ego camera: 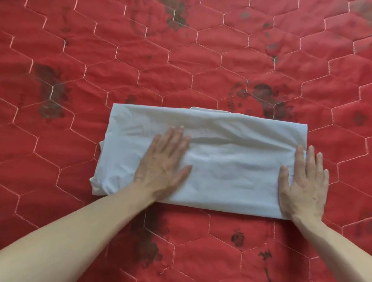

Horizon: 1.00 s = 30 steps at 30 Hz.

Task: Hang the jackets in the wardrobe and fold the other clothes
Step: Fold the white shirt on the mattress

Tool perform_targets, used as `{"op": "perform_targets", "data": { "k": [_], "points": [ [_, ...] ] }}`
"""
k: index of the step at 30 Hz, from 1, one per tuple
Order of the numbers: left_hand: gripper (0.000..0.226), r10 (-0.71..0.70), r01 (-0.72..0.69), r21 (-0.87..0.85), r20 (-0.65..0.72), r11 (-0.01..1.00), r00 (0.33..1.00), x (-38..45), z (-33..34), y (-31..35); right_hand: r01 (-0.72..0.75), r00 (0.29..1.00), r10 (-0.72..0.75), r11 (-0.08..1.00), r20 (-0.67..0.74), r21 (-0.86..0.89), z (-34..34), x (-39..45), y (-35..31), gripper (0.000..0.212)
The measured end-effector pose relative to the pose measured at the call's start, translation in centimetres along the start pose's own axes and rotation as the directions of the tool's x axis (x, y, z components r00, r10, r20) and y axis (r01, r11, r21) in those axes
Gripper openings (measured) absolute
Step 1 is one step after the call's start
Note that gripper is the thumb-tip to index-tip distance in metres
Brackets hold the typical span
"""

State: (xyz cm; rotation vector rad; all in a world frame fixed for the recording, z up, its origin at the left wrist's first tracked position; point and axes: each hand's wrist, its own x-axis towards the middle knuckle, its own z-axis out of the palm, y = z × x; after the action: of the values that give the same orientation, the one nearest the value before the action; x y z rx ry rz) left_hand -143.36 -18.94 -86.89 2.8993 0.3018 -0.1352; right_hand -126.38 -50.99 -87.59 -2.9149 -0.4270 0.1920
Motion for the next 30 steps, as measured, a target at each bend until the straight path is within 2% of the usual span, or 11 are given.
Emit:
{"op": "perform_targets", "data": {
  "k": [3,8,17,21,23,26,30],
  "points": [
    [0.076,0.088,-0.088,-0.006,-0.002,0.996,0.996,4.4,0.5,4.0,-0.004,1.0,0.004,1.0,-0.027,0.014,0.2,0.1,0.1,0.069],
    [0.077,-0.018,0.018,0.016,-0.02,1.0,1.0,9.3,1.5,4.7,-0.002,0.998,0.004,0.999,-0.063,0.034,0.8,0.0,0.3,0.068],
    [0.076,-0.014,0.015,0.031,-0.012,0.999,1.0,9.8,1.7,4.5,-0.007,0.997,0.009,1.0,-0.08,0.03,0.9,0.4,0.5,0.068],
    [0.075,-0.048,0.048,0.043,-0.006,0.998,0.999,9.5,1.4,5.0,0.022,1.0,-0.022,1.0,0.012,0.018,0.1,1.1,0.7,0.071],
    [0.075,-0.031,0.033,0.027,-0.074,0.999,0.997,8.6,1.1,6.7,0.011,1.0,-0.013,0.996,0.024,0.089,-0.2,0.7,0.8,0.07],
    [0.074,0.099,-0.105,-0.052,-0.113,0.993,0.989,7.1,1.7,11.0,-0.05,0.998,0.057,0.989,-0.04,0.142,0.1,-0.9,0.7,0.071],
    [0.074,0.029,-0.03,-0.031,-0.032,0.999,0.999,7.2,3.7,12.4,-0.073,0.985,0.084,0.994,-0.151,0.075,1.5,-1.9,0.7,0.068]
  ]
}}
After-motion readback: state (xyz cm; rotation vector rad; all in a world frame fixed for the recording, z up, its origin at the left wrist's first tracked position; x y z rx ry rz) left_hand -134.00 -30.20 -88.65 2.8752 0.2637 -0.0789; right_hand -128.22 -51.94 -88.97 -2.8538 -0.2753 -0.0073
